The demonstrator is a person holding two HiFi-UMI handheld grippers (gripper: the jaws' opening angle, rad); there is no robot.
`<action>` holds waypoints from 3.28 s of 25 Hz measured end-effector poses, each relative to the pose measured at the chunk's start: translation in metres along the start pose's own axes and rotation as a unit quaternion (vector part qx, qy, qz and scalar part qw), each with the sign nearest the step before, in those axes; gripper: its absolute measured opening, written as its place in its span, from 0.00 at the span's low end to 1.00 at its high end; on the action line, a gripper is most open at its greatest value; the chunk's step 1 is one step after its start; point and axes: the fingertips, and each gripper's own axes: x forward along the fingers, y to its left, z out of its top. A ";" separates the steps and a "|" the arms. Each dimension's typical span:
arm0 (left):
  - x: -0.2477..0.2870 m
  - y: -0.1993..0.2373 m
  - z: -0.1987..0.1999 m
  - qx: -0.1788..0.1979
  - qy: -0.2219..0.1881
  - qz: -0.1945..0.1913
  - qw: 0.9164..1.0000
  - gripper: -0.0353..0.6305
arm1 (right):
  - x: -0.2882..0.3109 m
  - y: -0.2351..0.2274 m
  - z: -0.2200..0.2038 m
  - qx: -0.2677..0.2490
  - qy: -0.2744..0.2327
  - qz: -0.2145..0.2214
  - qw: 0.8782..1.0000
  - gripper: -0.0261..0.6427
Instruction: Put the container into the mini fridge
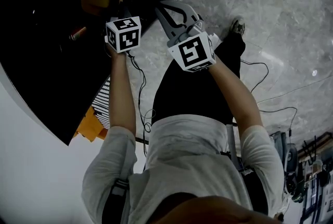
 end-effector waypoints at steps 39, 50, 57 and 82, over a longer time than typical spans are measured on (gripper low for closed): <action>0.010 0.042 0.013 -0.009 -0.026 0.022 0.999 0.23 | 0.011 0.002 0.000 -0.003 0.042 -0.014 0.999 0.10; -0.065 0.041 0.053 -0.046 -0.098 0.084 0.991 0.23 | -0.038 0.007 0.040 -0.031 0.044 -0.006 0.999 0.10; -0.133 0.010 0.083 -0.101 -0.155 0.064 0.981 0.22 | -0.091 0.011 0.079 -0.040 0.044 -0.003 0.998 0.10; -0.412 -0.113 0.242 -0.250 -0.393 -0.016 0.885 0.07 | -0.291 -0.062 0.250 -0.092 -0.088 -0.061 0.990 0.10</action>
